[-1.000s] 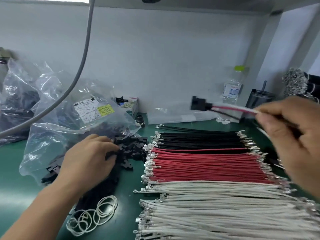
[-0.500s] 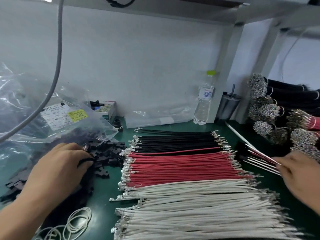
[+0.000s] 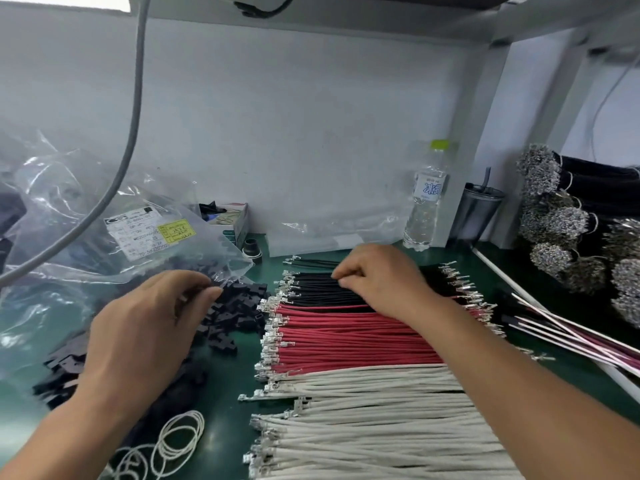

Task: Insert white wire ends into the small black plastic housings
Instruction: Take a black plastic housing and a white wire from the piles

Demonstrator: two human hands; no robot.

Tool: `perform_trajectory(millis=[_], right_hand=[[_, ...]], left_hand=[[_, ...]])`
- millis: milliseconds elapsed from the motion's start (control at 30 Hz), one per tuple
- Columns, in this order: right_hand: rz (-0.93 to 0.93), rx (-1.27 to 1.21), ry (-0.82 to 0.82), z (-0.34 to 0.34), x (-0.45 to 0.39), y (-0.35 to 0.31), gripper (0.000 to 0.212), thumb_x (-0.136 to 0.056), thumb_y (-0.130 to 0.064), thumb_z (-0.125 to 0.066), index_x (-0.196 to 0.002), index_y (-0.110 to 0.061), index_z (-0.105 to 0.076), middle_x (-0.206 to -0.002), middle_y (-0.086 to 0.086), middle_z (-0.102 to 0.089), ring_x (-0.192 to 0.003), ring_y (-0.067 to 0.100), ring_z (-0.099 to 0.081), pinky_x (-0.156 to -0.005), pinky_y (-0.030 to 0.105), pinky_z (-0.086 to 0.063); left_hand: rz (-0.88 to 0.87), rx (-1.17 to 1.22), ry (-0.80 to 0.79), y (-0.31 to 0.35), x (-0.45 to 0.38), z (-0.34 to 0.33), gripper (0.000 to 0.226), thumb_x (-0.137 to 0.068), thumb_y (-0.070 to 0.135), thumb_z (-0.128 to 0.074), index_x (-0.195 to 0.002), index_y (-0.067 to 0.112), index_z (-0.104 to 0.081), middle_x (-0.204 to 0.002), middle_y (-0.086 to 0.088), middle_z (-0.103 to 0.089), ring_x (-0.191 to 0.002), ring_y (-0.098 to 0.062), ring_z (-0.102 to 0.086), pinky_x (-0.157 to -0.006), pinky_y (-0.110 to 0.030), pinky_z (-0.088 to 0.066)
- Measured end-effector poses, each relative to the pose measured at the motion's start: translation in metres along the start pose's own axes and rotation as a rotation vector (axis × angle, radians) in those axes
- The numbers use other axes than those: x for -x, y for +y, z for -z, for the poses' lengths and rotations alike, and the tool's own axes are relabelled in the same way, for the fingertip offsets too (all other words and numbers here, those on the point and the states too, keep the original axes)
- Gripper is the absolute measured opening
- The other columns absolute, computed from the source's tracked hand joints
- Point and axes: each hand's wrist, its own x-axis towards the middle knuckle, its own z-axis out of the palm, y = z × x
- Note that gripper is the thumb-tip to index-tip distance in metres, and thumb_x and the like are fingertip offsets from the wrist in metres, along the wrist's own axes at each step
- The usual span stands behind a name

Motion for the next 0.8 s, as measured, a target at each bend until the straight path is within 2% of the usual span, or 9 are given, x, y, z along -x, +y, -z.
perform_trajectory(millis=[100,200,233,333,467,533,667,733,800], right_hand=[[-0.065,-0.012,-0.173,-0.026,-0.022,0.000,0.023,-0.093,-0.034,-0.070,-0.116,-0.031,-0.074,-0.119,-0.012,-0.072,-0.112,0.011,-0.064,-0.098,0.033,-0.050],[-0.087,-0.010,-0.181,-0.036,-0.029,0.008,0.007,-0.091,-0.032,-0.072,-0.095,-0.036,-0.076,-0.095,-0.021,-0.070,-0.096,0.006,-0.066,-0.084,0.030,-0.050],[-0.082,-0.005,-0.169,-0.037,-0.031,0.008,0.008,-0.090,-0.031,-0.073,-0.086,-0.038,-0.074,-0.087,-0.024,-0.067,-0.089,0.002,-0.064,-0.080,0.029,-0.049],[-0.034,0.020,-0.126,-0.038,-0.030,0.010,0.013,-0.092,-0.031,-0.070,-0.082,-0.038,-0.069,-0.084,-0.024,-0.062,-0.084,0.001,-0.060,-0.071,0.025,-0.043],[0.079,0.091,0.044,-0.027,-0.024,0.014,0.009,-0.099,-0.026,-0.061,-0.102,-0.029,-0.069,-0.095,-0.014,-0.064,-0.088,0.012,-0.061,-0.068,0.027,-0.039],[0.172,0.153,0.177,-0.011,-0.023,0.010,0.013,-0.100,-0.019,-0.060,-0.108,-0.021,-0.071,-0.095,-0.007,-0.063,-0.089,0.017,-0.060,-0.069,0.029,-0.038],[0.299,0.179,0.478,0.011,-0.003,-0.006,0.016,-0.097,-0.006,-0.061,-0.109,-0.010,-0.071,-0.094,0.001,-0.059,-0.082,0.021,-0.058,-0.066,0.031,-0.045],[0.313,0.105,0.550,0.005,0.025,-0.015,0.013,-0.098,-0.008,-0.061,-0.107,-0.011,-0.070,-0.095,-0.004,-0.057,-0.077,0.012,-0.055,-0.066,0.022,-0.046],[0.326,0.034,0.539,-0.006,0.053,-0.020,0.013,-0.098,-0.015,-0.059,-0.103,-0.015,-0.071,-0.094,-0.008,-0.056,-0.076,0.006,-0.053,-0.070,0.012,-0.041]], left_hand=[[-0.007,0.053,-0.050,0.003,0.001,0.001,0.039,-0.078,0.037,-0.080,-0.111,0.017,-0.078,-0.092,0.006,-0.067,-0.056,-0.015,-0.060,-0.057,-0.033,-0.058],[0.011,0.121,-0.119,0.012,0.003,-0.001,0.036,-0.070,0.022,-0.092,-0.103,0.015,-0.081,-0.091,0.009,-0.062,-0.059,-0.010,-0.056,-0.061,-0.024,-0.051],[0.025,0.137,-0.129,0.015,0.004,-0.001,0.034,-0.069,0.019,-0.093,-0.100,0.015,-0.081,-0.090,0.009,-0.062,-0.060,-0.009,-0.056,-0.062,-0.021,-0.048],[0.067,0.178,-0.135,0.022,0.005,0.002,0.029,-0.071,0.021,-0.093,-0.096,0.019,-0.077,-0.090,0.012,-0.062,-0.063,-0.011,-0.058,-0.058,-0.025,-0.049],[0.124,0.247,-0.164,0.026,0.006,0.003,0.035,-0.073,0.029,-0.090,-0.105,0.023,-0.078,-0.086,0.020,-0.061,-0.062,-0.001,-0.053,-0.061,-0.020,-0.048],[0.190,0.346,-0.180,0.028,0.007,0.001,0.031,-0.074,0.023,-0.091,-0.103,0.025,-0.081,-0.088,0.019,-0.062,-0.070,-0.001,-0.059,-0.066,-0.012,-0.046],[0.261,0.559,-0.231,0.035,0.011,-0.003,0.034,-0.081,0.008,-0.084,-0.107,0.029,-0.081,-0.087,0.015,-0.062,-0.080,-0.006,-0.060,-0.070,-0.016,-0.049],[0.244,0.605,-0.266,0.041,0.012,-0.002,0.035,-0.086,0.007,-0.079,-0.112,0.031,-0.079,-0.092,0.019,-0.062,-0.080,-0.005,-0.060,-0.070,-0.018,-0.051],[0.231,0.615,-0.269,0.047,0.013,-0.003,0.035,-0.085,0.007,-0.080,-0.112,0.029,-0.078,-0.095,0.021,-0.062,-0.079,-0.005,-0.062,-0.069,-0.014,-0.050]])
